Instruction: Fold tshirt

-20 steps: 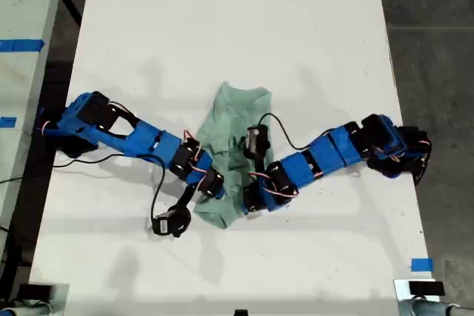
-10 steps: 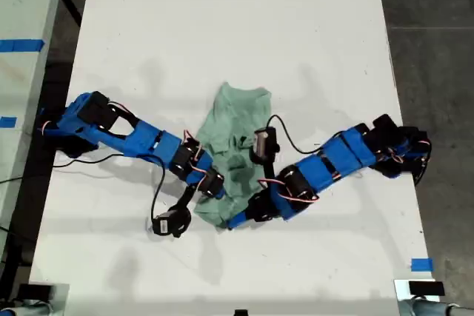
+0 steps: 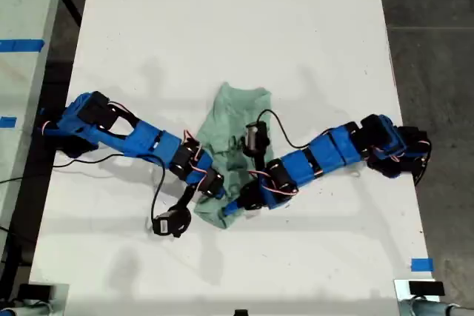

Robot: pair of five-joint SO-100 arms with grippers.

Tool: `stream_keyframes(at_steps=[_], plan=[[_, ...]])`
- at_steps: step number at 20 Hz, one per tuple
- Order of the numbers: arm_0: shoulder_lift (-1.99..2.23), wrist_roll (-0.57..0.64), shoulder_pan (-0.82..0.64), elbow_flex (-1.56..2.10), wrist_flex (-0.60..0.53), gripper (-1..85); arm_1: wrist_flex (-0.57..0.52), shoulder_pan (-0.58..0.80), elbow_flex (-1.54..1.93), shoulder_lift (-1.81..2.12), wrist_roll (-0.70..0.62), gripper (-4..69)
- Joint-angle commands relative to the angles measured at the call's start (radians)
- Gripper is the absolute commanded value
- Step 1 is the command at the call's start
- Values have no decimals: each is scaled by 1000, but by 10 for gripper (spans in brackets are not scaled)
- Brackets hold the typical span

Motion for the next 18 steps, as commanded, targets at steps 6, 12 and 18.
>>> stream_keyframes(at_steps=[6, 12, 18], plan=[[20, 18, 0, -71, -20, 1, -153, 54, -75, -238, -57, 211], [15, 12, 2, -71, -23, 1, -140, 57, -75, -333, -43, 61], [17, 14, -2, -78, -21, 1, -72, 52, -77, -259, -54, -15]])
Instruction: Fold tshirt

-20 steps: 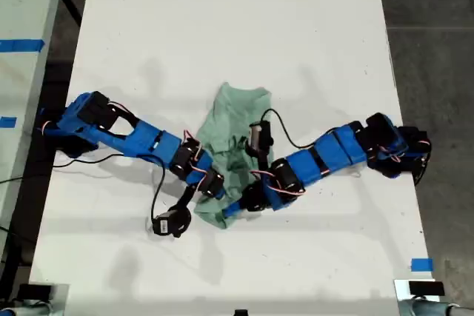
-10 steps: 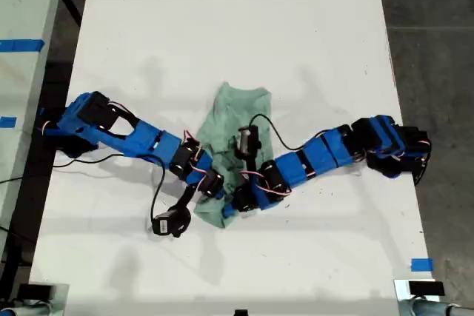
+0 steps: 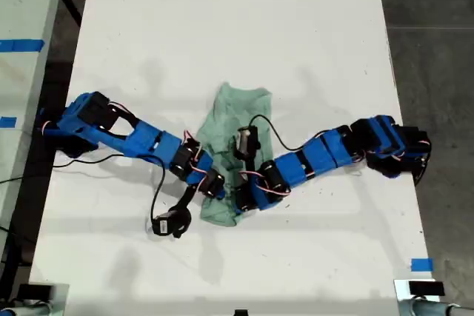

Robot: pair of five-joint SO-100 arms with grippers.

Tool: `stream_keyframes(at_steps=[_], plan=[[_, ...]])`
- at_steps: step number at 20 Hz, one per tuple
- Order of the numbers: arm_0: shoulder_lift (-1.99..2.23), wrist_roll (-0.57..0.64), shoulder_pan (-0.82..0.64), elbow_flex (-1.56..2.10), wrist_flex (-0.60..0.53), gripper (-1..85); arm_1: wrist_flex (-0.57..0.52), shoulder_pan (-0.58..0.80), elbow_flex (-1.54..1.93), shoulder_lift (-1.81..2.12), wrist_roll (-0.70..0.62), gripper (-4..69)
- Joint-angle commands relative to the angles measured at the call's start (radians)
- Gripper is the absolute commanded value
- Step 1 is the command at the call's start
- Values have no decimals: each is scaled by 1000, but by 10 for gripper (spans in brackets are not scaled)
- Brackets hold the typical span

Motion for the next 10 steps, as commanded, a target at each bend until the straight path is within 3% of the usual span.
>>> stream_keyframes(at_steps=[1, 6, 10], plan=[[20, 12, -2, -83, -5, 1, 89, -14, 11, 28, -15, -15], [55, 83, 6, -123, -3, 1, 137, -60, 18, 258, -21, -15], [98, 160, 18, -126, -38, 1, 112, -91, 18, 383, -28, -15]])
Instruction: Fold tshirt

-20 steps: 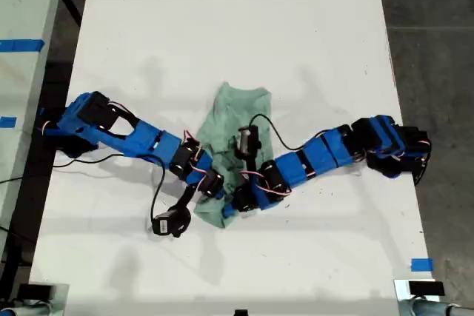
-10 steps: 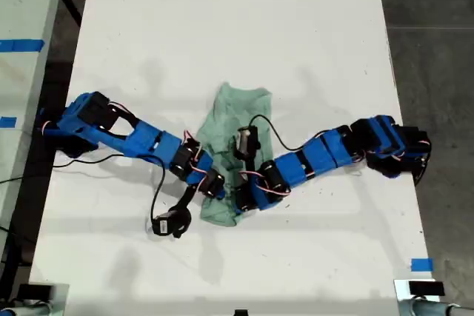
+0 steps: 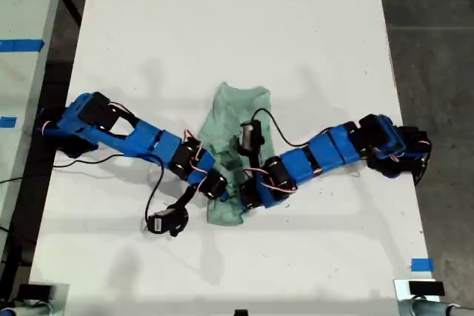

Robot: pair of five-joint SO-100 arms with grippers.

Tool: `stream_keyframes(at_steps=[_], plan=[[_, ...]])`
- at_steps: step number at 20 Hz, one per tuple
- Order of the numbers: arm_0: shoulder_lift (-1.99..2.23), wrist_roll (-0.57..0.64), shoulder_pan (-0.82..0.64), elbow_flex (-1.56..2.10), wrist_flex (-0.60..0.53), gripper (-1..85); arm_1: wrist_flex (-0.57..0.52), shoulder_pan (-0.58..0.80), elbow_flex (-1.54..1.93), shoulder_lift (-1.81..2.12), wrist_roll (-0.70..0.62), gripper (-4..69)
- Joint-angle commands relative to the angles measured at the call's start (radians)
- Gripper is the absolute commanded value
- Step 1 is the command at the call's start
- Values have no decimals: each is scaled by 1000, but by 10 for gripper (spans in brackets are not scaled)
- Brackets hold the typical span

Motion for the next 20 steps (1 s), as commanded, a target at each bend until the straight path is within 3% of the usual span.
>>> stream_keyframes(at_steps=[1, 6, 11, 16, 20], plan=[[107, 58, 28, -61, -55, 1, -11, -49, -17, 155, -15, -15], [129, 120, 57, -107, -95, 1, -52, -75, -9, 229, -26, -15], [221, 241, -51, -112, 32, 1, 137, 41, 18, 305, -110, -15], [337, 479, -281, -118, 215, 1, 255, 225, 127, 396, -314, -15], [383, 630, -436, -120, 275, 1, 296, 403, 153, 489, -525, -15]])
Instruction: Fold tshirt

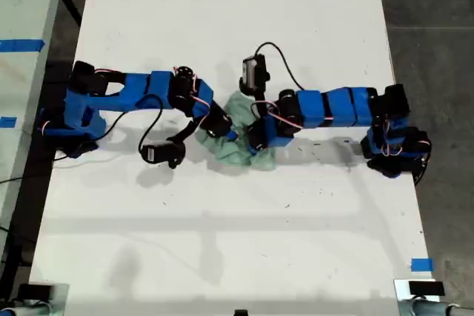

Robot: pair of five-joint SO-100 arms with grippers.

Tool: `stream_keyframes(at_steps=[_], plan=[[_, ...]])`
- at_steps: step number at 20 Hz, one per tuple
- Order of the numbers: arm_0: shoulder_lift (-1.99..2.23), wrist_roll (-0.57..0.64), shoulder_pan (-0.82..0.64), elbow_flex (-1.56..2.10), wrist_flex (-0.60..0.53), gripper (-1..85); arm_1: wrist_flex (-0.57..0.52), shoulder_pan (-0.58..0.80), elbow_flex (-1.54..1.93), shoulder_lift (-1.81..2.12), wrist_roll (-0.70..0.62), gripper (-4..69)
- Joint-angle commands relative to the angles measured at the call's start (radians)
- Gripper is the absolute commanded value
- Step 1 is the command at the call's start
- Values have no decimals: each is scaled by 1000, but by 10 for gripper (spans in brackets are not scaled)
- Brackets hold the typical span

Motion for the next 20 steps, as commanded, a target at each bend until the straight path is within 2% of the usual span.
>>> stream_keyframes(at_steps=[1, 5, 7, 11, 12, 13, 14, 16, 18, 20], plan=[[110, 89, -112, -74, 25, 1, 32, 118, 8, 160, -141, -15], [98, 178, -196, -74, -2, 1, 40, 244, 74, 258, -256, -15], [41, 210, -232, -74, -35, 1, -15, 293, 193, 301, -288, -15], [-149, 252, -324, -80, -187, 6, -241, 400, 523, 339, -327, -16], [-216, 252, -354, -98, -225, 32, -313, 426, 598, 334, -333, -16], [-287, 252, -382, -115, -272, 144, -382, 451, 661, 318, -341, -17], [-350, 249, -408, -132, -318, 227, -423, 476, 698, 284, -327, 23], [-402, 221, -453, -132, -351, 274, -440, 512, 710, 209, -284, 111], [-339, 201, -462, -130, -291, 310, -407, 522, 703, 215, -273, 256], [-221, 207, -446, -127, -219, 292, -337, 520, 695, 319, -261, 278]])
